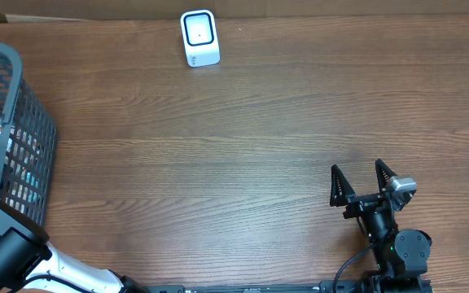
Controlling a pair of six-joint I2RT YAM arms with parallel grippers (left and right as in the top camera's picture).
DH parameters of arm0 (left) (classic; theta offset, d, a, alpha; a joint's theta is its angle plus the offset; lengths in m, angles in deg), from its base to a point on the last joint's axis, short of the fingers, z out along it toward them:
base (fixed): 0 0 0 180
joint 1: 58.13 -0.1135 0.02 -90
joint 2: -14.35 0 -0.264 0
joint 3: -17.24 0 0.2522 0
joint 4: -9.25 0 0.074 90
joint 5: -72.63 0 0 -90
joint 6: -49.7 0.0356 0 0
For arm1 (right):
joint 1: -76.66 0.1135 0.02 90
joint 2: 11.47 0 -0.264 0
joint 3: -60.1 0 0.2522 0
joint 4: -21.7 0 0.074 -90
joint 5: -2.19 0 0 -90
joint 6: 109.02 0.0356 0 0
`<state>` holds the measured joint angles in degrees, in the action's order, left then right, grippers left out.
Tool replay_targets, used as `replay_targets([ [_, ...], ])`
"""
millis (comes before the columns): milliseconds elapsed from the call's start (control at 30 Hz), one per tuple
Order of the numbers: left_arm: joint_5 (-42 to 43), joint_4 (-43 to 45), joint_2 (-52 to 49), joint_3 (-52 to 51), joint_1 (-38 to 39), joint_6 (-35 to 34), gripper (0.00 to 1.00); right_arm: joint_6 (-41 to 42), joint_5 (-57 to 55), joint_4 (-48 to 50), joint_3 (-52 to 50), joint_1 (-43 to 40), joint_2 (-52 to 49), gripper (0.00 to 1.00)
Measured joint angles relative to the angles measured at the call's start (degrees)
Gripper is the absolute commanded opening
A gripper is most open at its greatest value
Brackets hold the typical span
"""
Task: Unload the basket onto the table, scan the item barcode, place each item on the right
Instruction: 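Lower the left gripper into the basket and grasp the brown-white snack bag, then lift the snack bag out and place it on the table center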
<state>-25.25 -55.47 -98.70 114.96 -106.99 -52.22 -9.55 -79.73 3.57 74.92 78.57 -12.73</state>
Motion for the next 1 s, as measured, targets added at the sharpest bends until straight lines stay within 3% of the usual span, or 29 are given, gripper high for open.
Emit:
replay_targets([
  [200, 0.50, -7.32, -1.68, 4.57, 0.00, 0.09, 0.04, 0.00, 0.02, -0.02, 0.00, 0.00, 0.00, 1.00],
  [533, 3.89, -20.02, -2.78, 22.34, 0.00, 0.09, 0.04, -0.04, 0.00, 0.00, 0.00, 0.00, 0.00, 1.00],
  [733, 6.71, -21.55, 0.26, 25.59, 0.00, -0.15, 0.04, 0.00, 0.02, -0.04, 0.00, 0.00, 0.00, 1.00],
  [1000, 13.51, -19.71, 13.22, 27.45, 0.02, -2.84, 0.04, -0.02, 0.00, 0.00, 0.00, 0.00, 0.00, 1.00],
])
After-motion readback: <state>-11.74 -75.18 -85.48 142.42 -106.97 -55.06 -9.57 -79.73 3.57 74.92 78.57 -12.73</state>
